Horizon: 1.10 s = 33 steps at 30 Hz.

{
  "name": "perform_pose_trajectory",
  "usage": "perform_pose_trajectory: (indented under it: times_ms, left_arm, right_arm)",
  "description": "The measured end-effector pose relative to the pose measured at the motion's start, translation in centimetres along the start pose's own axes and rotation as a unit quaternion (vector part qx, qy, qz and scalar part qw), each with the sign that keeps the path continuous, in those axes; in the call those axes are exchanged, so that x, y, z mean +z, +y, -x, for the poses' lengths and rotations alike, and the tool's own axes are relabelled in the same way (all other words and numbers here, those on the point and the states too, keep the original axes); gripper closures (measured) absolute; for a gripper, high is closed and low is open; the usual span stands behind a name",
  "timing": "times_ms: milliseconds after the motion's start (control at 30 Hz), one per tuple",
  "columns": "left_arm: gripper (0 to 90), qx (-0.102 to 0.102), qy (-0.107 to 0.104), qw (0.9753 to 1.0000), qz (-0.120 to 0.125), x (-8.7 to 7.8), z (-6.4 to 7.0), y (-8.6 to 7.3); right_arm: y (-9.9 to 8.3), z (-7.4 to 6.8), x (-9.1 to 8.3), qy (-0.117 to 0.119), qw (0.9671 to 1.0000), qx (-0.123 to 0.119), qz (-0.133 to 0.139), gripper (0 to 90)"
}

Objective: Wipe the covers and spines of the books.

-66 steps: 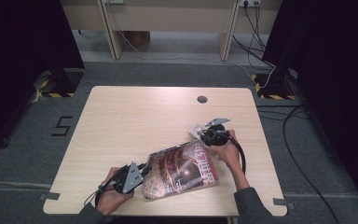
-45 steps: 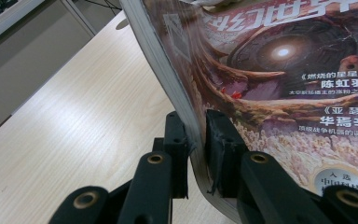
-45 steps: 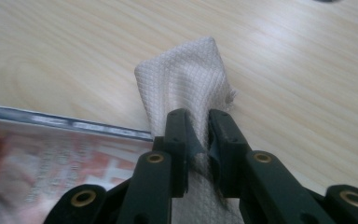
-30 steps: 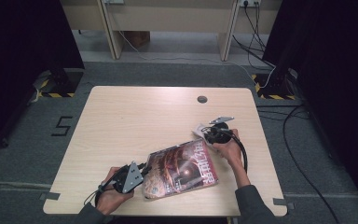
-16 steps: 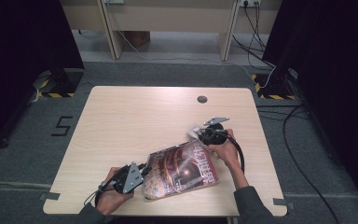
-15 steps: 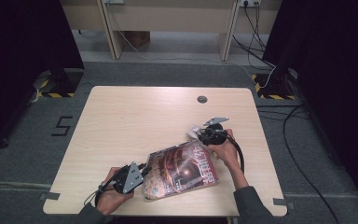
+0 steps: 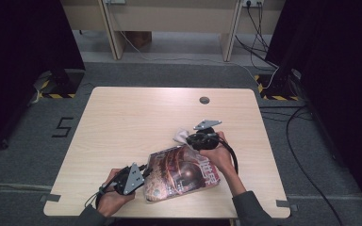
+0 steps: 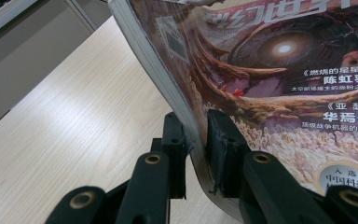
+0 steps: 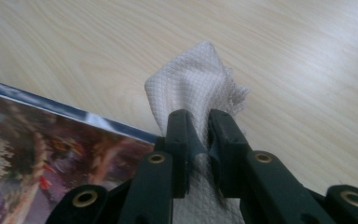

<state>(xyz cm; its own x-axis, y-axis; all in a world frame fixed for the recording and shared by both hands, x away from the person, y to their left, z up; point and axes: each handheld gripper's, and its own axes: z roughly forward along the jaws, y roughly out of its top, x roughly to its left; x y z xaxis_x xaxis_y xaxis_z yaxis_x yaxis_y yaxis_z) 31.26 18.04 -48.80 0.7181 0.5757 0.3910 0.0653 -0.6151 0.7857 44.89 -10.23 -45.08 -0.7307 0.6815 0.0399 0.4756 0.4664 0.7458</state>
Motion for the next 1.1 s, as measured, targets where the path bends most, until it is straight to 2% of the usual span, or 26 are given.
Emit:
perform_pose_trajectory:
  times_ms: [233,533,933,1100]
  left_arm:
    - [77.4,-0.003,0.001,1.0,-0.001,0.0,-0.1,-0.1]
    - [77.3,-0.003,0.003,1.0,-0.002,0.1,-0.1,-0.1]
    - [77.4,0.001,0.007,1.0,-0.004,0.2,0.0,-0.1]
    - [77.5,0.002,0.008,0.9999,-0.006,0.2,0.0,-0.1]
  right_arm:
    - [1.1,-2.5,-0.3,0.027,0.9993,-0.02,0.018,78.6]
    - [2.6,-6.4,-0.8,0.066,0.9955,-0.051,0.044,78.5]
    - [3.7,-10.1,-1.3,0.098,0.9892,-0.081,0.073,78.1]
    - [4.0,-11.3,-1.5,0.098,0.9872,-0.097,0.08,77.9]
